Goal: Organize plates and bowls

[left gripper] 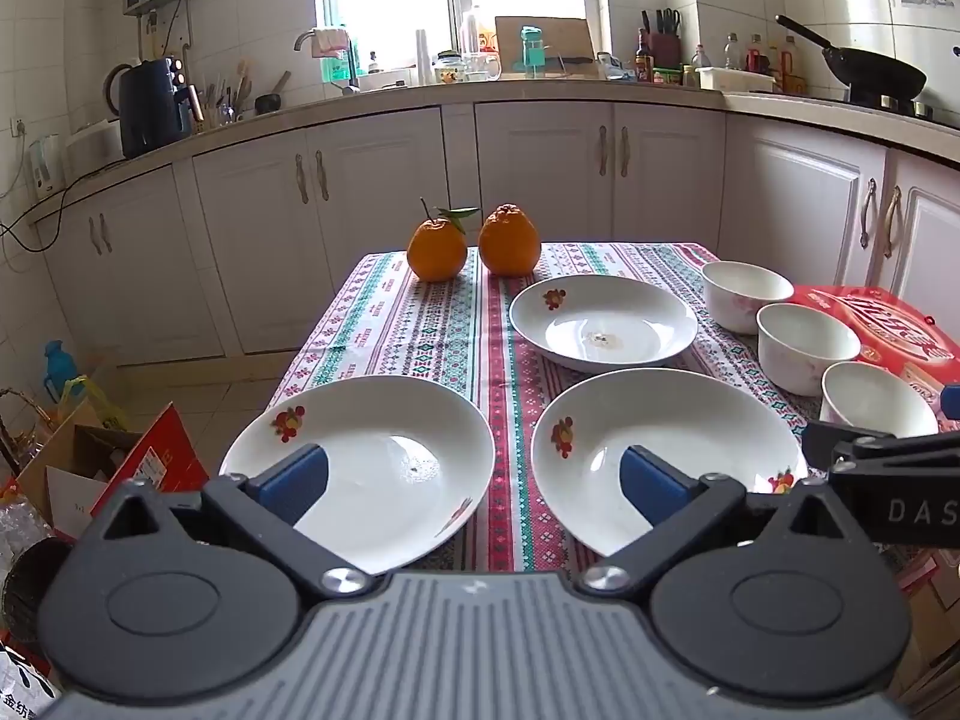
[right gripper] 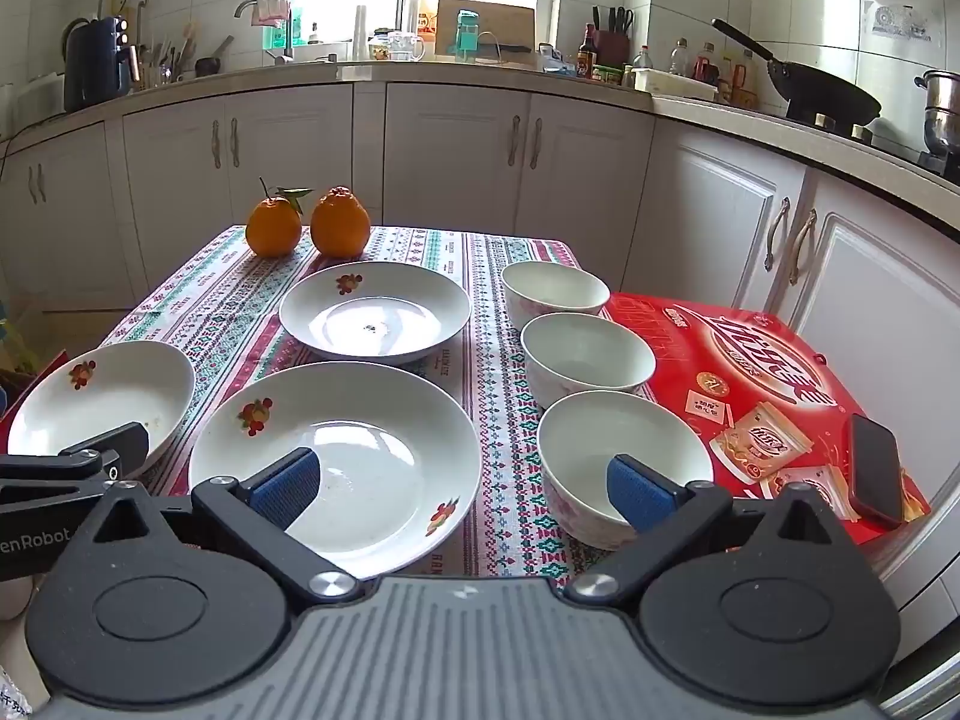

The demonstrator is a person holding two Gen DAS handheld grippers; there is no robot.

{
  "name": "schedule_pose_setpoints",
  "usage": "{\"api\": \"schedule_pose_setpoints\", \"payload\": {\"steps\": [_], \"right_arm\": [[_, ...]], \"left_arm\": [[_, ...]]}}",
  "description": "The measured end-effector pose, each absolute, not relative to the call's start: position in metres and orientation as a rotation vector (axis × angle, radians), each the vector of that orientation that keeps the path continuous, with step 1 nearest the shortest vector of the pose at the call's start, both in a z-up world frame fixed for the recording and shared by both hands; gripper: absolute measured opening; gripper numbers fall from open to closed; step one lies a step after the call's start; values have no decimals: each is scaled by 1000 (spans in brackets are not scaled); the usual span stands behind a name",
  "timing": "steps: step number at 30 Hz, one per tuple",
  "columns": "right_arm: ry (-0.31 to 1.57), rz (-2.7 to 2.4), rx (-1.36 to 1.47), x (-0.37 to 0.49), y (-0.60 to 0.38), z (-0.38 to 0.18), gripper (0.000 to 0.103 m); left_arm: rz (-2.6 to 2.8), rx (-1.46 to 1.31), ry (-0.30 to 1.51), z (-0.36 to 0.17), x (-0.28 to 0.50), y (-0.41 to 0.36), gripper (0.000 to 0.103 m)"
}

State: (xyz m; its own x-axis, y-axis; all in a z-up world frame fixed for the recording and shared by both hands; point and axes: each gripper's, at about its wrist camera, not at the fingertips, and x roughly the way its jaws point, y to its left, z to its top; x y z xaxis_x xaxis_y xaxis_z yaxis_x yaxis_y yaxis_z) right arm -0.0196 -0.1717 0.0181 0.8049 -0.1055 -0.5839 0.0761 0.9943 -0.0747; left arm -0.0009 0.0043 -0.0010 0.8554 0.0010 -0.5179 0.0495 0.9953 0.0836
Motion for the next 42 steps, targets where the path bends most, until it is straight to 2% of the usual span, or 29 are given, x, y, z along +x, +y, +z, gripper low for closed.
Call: {"api": "schedule_pose_setpoints", "payload": {"steps": [42], "right_arm": [[614,-102,-55,-23,-170,21,103]], "left_arm": [[-20,95,548,-2,1,3,102]]}}
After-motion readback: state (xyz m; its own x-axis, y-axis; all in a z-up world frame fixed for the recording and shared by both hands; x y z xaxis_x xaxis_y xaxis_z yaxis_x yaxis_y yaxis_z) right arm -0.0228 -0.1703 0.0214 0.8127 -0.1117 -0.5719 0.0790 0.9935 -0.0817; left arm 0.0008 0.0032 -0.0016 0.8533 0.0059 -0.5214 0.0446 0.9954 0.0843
